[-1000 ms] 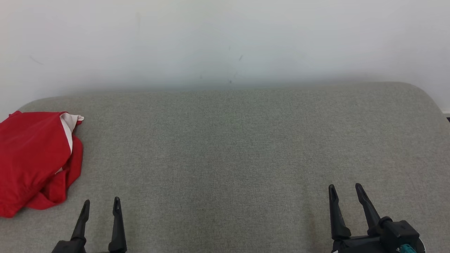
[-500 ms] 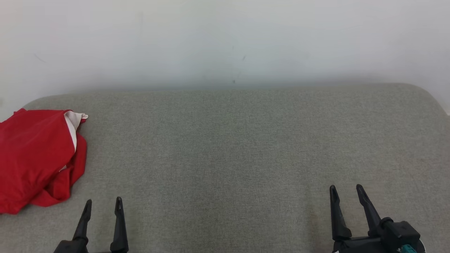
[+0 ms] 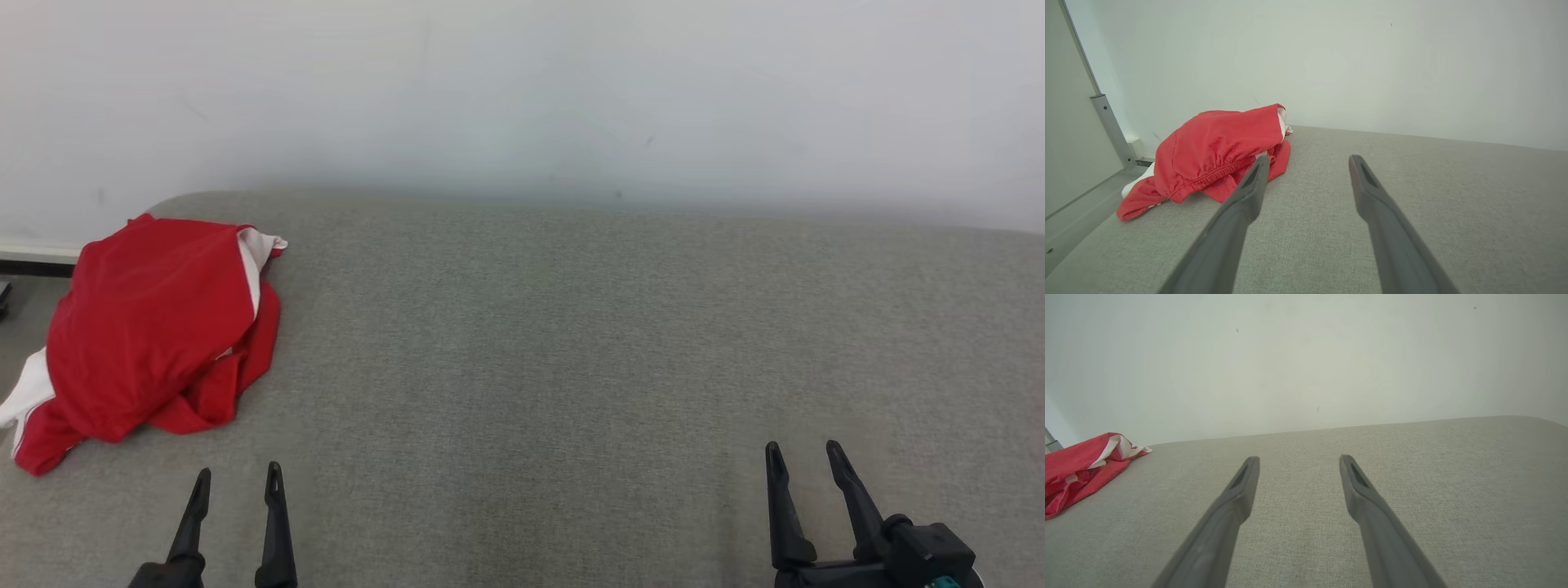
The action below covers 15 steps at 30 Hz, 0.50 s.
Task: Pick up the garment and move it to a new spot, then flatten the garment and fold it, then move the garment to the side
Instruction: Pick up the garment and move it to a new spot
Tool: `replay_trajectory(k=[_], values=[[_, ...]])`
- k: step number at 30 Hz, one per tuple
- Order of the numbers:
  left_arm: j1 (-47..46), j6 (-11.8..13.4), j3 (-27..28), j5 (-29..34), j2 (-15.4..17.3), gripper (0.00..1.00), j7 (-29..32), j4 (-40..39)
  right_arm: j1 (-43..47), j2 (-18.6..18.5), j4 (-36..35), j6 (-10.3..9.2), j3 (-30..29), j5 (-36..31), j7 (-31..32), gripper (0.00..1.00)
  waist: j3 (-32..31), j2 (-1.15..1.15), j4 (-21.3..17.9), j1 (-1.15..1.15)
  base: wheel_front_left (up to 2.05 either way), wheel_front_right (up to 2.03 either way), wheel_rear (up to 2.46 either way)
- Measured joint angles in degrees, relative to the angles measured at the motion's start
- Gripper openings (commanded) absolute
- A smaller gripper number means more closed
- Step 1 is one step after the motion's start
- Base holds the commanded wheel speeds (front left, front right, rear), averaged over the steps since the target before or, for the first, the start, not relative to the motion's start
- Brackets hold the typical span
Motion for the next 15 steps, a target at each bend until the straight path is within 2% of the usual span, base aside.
replay_trajectory(k=[15], values=[[0.5, 0.4, 0.6, 0.1, 0.0, 1.0, 0.0, -0.2, 0.1, 0.0, 0.5, 0.0, 0.3, 0.2, 0.0, 1.0, 0.4, 0.0, 9.6, 0.0, 0.0, 0.0, 0.0]])
